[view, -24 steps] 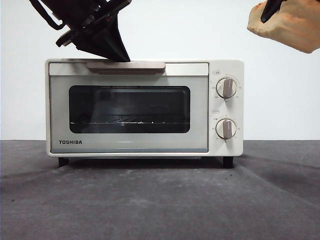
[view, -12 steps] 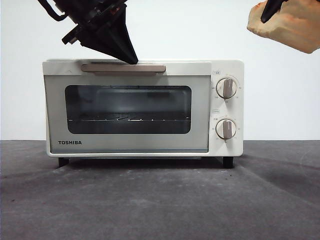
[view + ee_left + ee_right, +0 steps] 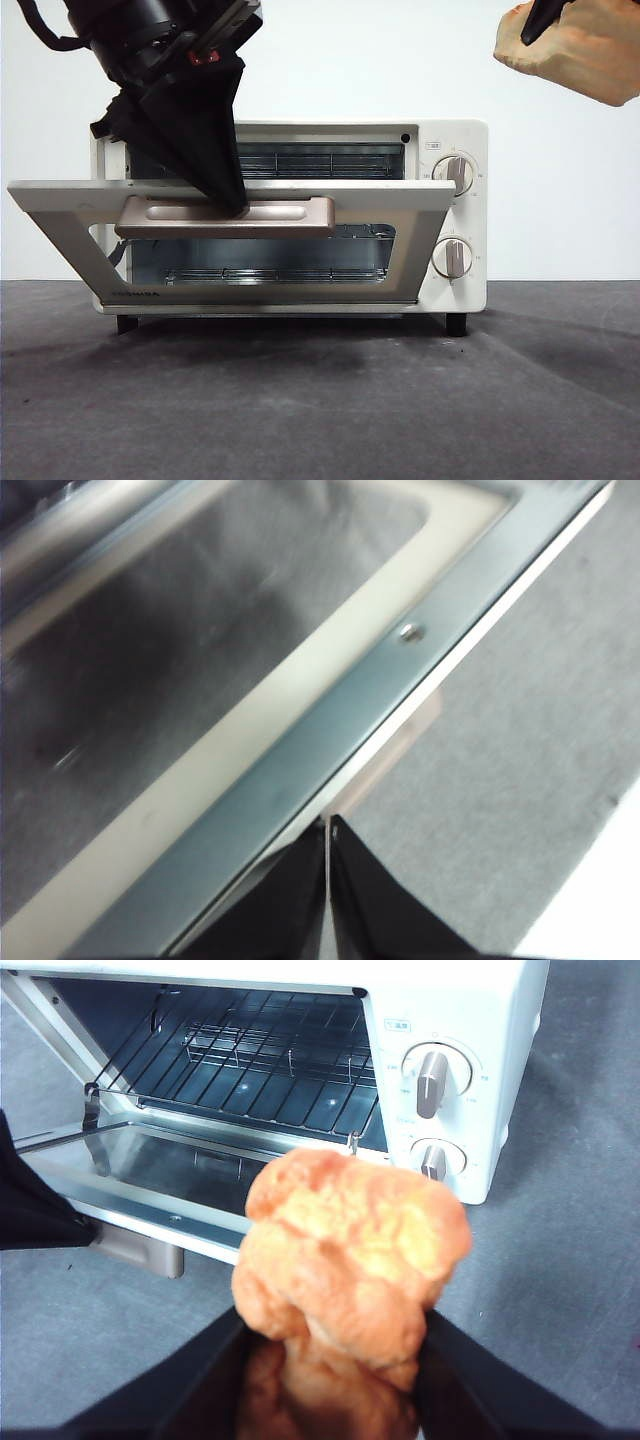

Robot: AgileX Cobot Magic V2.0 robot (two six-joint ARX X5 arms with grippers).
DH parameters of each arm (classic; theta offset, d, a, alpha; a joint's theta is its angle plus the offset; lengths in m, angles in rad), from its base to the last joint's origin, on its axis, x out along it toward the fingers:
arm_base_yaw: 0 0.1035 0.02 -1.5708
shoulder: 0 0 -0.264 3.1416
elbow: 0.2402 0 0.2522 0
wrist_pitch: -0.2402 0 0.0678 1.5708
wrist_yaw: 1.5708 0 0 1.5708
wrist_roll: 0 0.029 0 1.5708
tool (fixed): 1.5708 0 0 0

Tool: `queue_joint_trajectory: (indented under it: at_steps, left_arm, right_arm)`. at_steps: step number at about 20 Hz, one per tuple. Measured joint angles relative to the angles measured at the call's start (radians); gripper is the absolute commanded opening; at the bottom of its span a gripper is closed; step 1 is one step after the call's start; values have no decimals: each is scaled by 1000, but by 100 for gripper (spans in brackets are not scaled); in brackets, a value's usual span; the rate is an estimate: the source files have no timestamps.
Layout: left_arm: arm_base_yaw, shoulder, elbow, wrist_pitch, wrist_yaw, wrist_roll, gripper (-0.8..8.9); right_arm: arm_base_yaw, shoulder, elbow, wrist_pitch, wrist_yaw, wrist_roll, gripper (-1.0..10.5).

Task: The left arm flap open the oven, the right arm pick bread and place it into oven, the left arm flap close the oven

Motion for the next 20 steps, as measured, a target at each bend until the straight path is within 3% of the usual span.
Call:
queue_joint_trajectory:
  at_steps: [20]
  left_arm:
    - [-7, -6, 0, -53, -26, -24, 16]
  right_arm:
    - [0, 0, 0, 0, 0, 0, 208]
